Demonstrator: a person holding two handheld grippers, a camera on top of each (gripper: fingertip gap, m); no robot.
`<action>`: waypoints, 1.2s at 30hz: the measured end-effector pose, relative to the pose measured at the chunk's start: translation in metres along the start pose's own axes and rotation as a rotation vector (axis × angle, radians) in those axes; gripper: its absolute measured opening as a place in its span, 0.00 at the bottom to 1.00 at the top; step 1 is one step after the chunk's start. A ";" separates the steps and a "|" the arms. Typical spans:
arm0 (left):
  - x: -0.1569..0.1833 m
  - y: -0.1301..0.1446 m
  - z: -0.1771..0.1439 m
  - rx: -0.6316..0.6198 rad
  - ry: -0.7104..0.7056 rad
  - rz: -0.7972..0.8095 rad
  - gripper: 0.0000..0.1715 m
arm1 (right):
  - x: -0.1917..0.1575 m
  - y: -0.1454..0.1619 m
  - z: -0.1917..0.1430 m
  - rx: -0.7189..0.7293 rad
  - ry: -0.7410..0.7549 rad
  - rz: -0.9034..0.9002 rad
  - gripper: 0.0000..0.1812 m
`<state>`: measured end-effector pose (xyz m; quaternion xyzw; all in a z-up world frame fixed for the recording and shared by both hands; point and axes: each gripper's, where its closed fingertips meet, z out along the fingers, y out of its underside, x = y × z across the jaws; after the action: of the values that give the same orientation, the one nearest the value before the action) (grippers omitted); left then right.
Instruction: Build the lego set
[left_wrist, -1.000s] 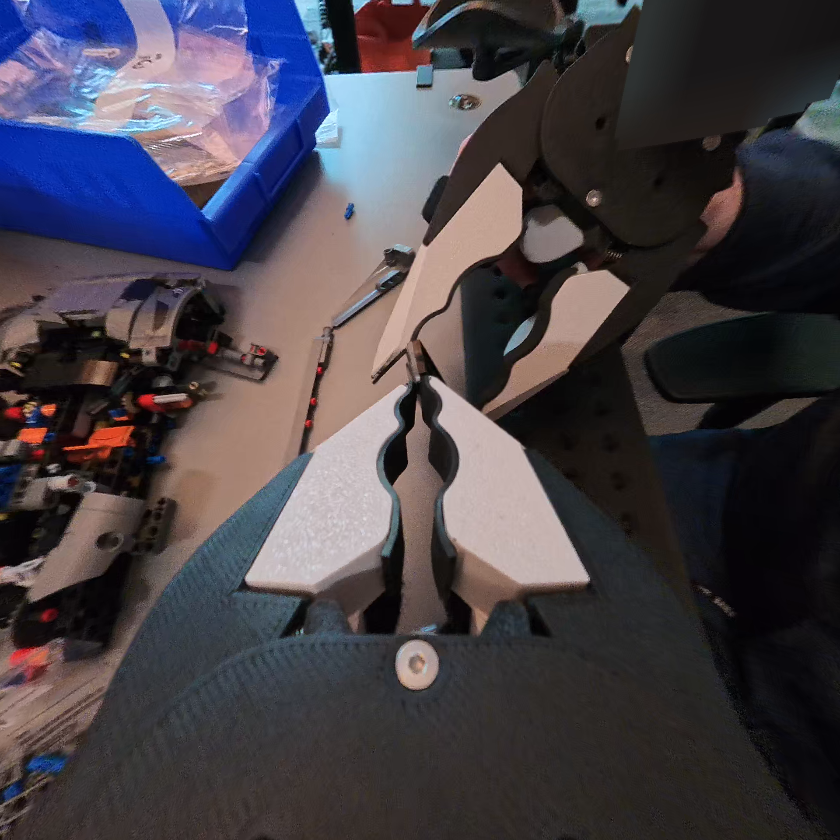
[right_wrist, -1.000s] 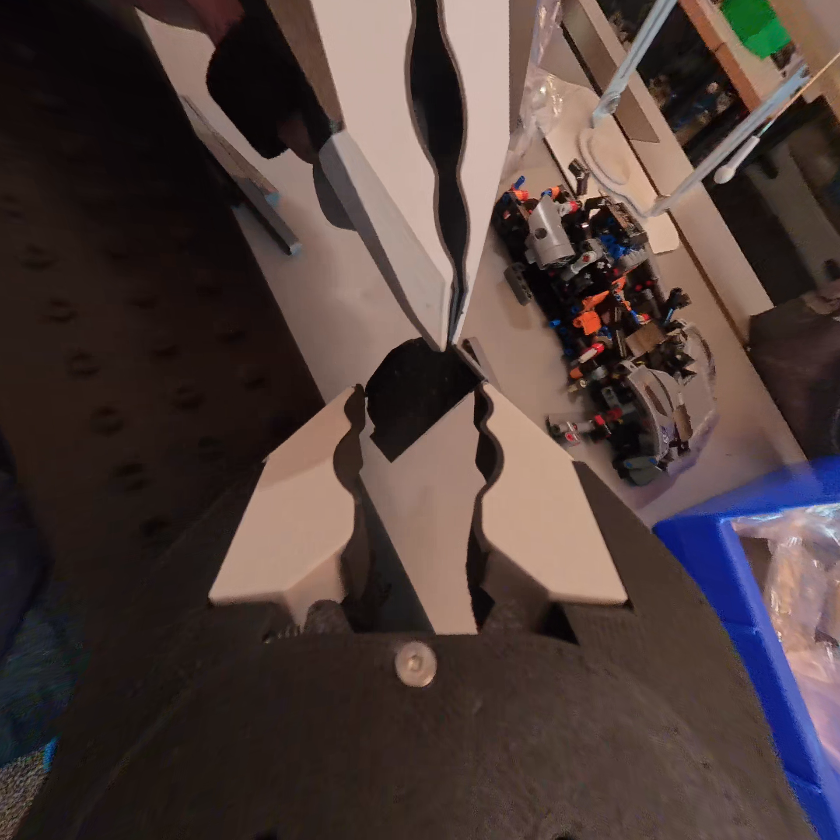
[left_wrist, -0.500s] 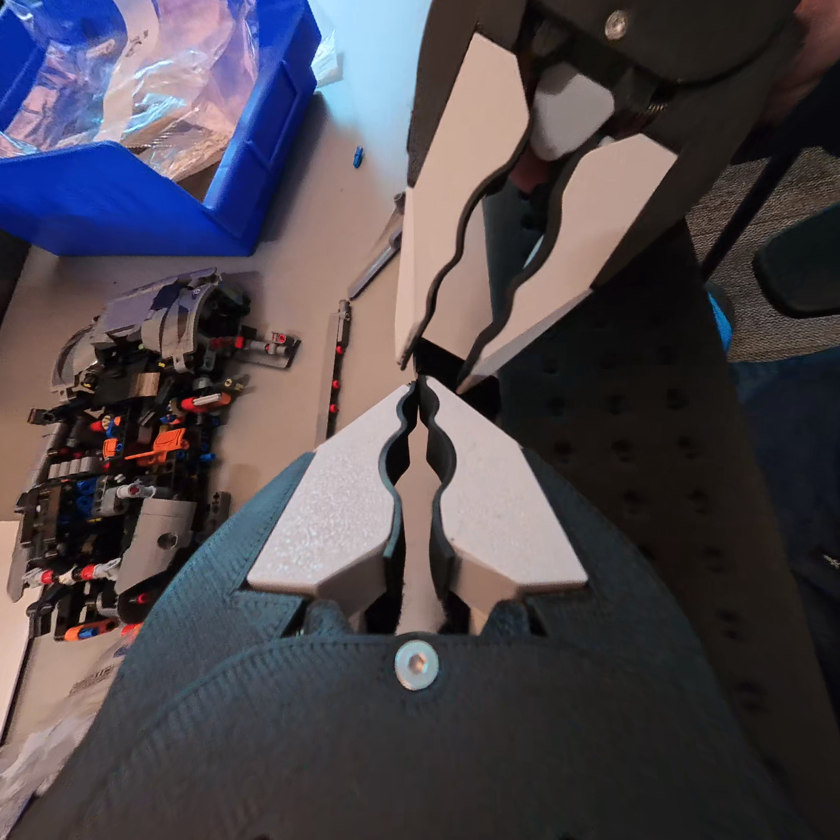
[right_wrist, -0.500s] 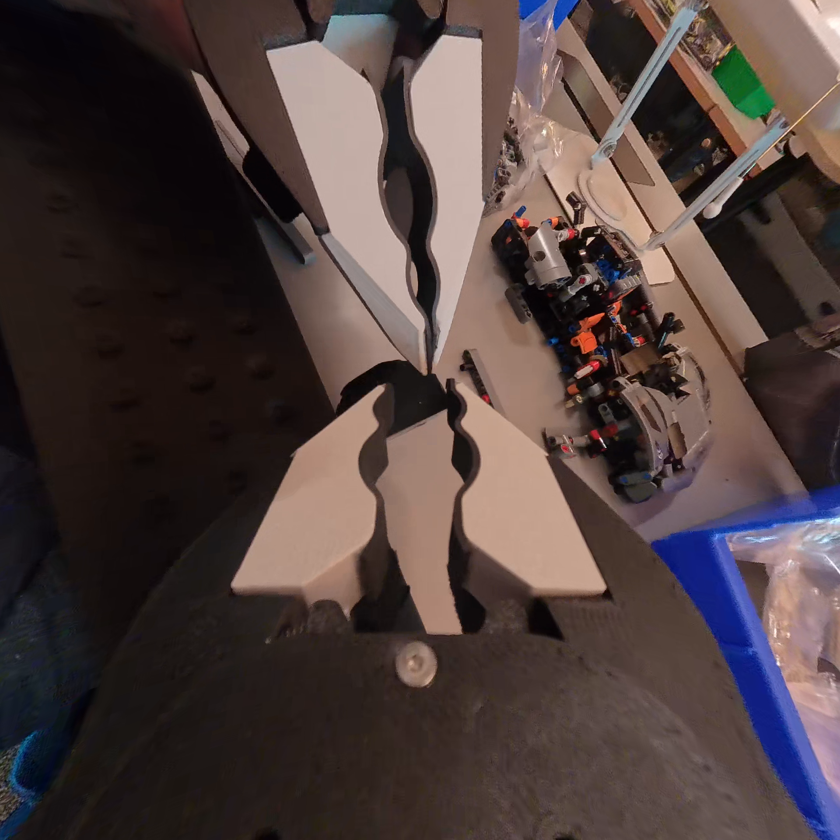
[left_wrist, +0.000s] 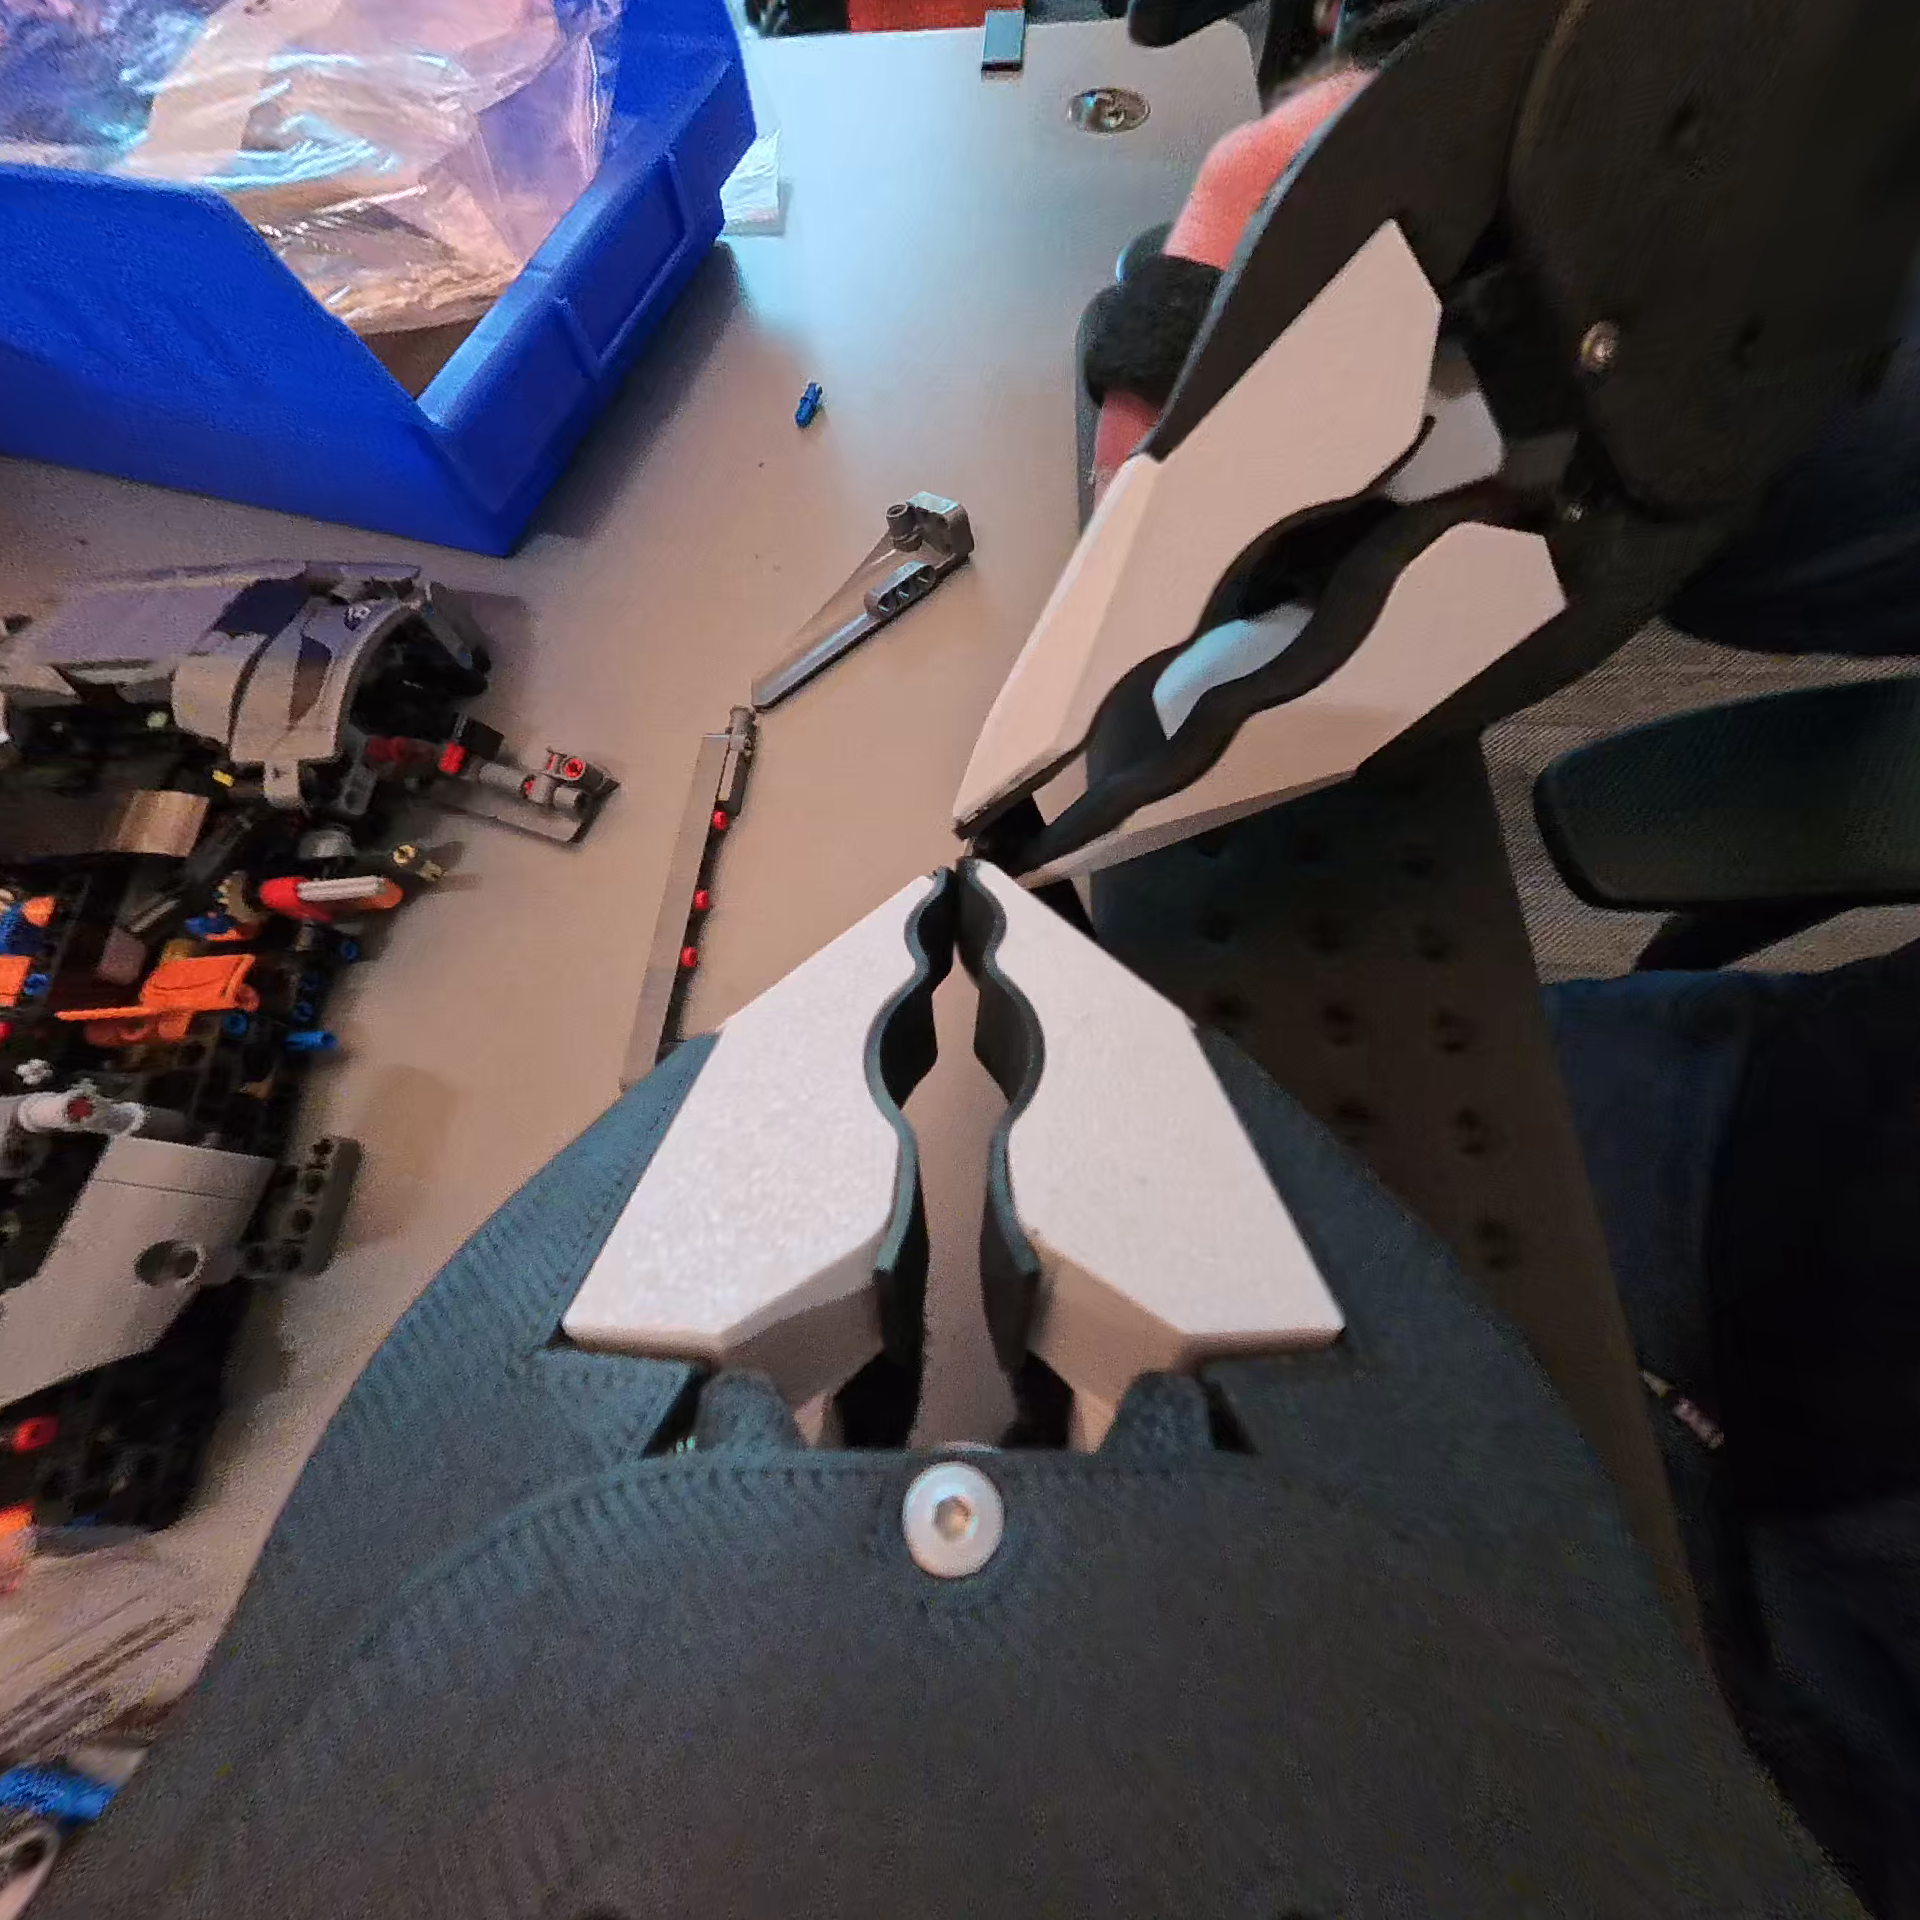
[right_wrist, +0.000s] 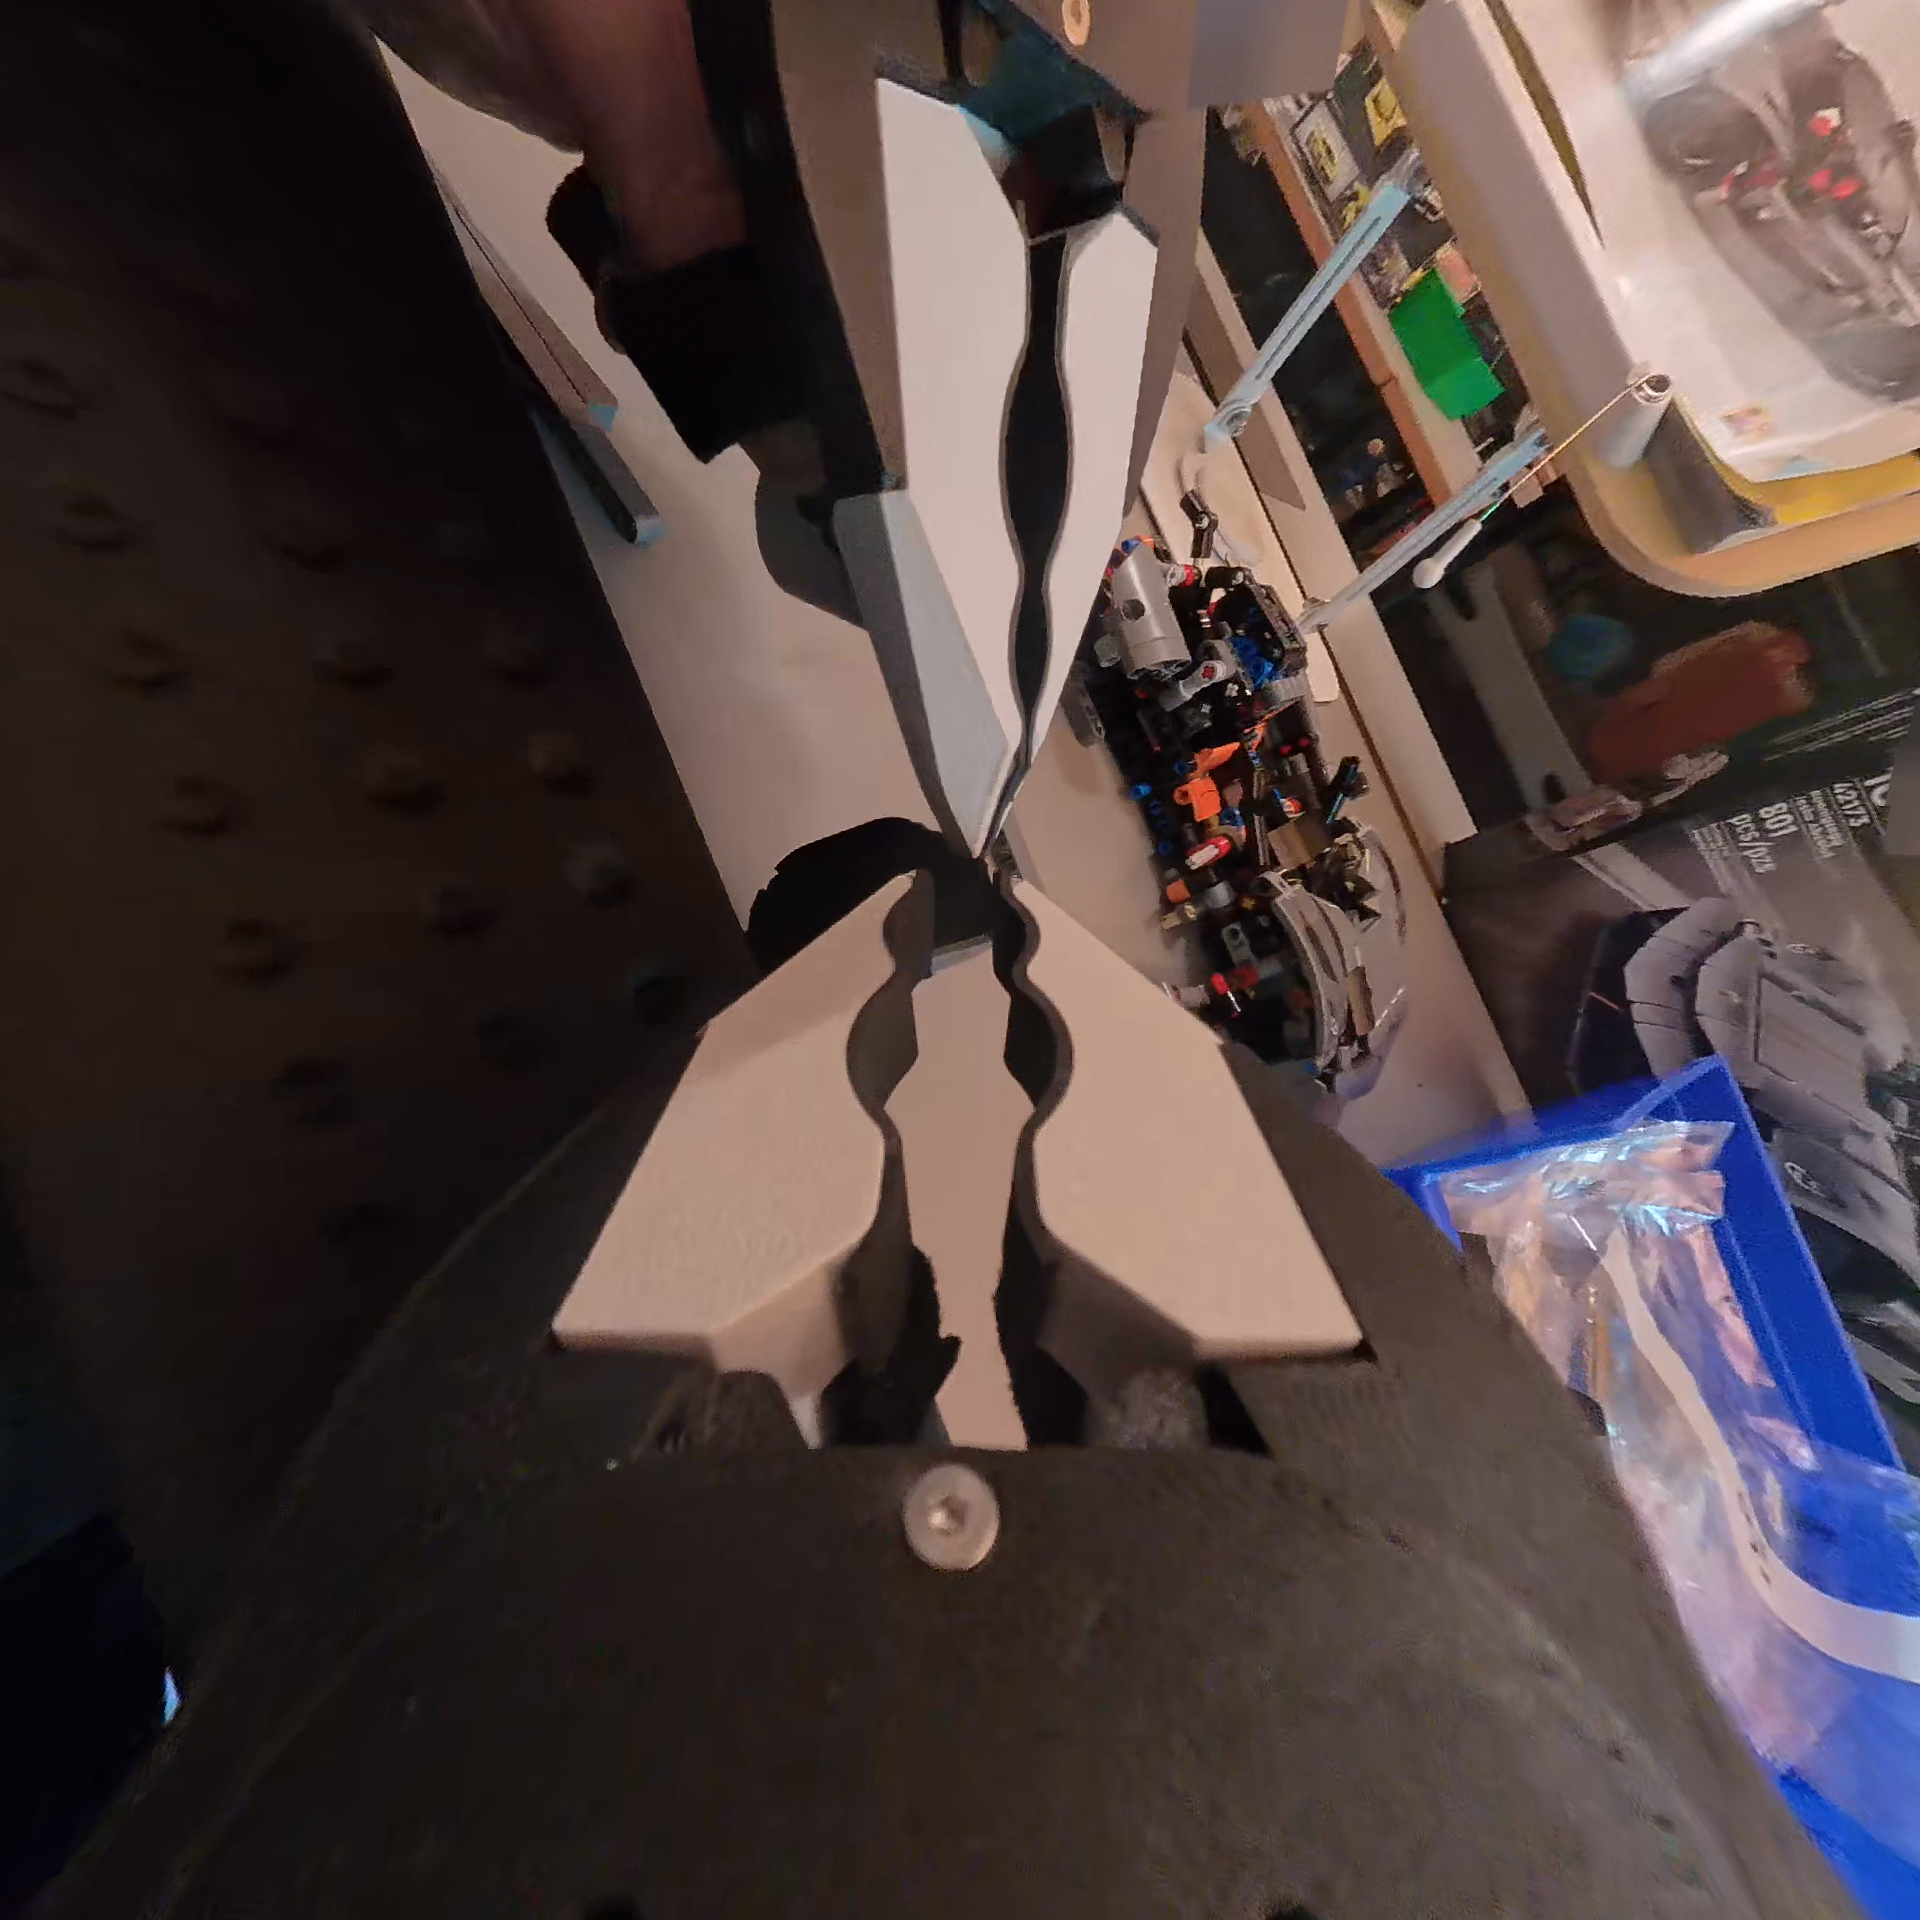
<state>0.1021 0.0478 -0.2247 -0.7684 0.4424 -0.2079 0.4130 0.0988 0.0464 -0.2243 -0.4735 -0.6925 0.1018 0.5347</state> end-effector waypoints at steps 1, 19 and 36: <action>-0.001 0.000 0.001 0.005 0.006 -0.023 0.00 | 0.000 0.001 0.001 -0.001 0.003 0.005 0.05; -0.011 0.007 0.000 0.000 -0.008 -0.084 0.00 | 0.001 0.002 0.001 0.029 -0.108 0.228 0.09; -0.010 0.044 0.009 -0.185 0.075 -0.174 0.00 | -0.031 0.018 0.023 -0.144 -0.599 0.337 0.02</action>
<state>0.0810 0.0487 -0.2653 -0.8304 0.4065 -0.2297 0.3041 0.0890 0.0410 -0.2651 -0.5667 -0.7362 0.2736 0.2489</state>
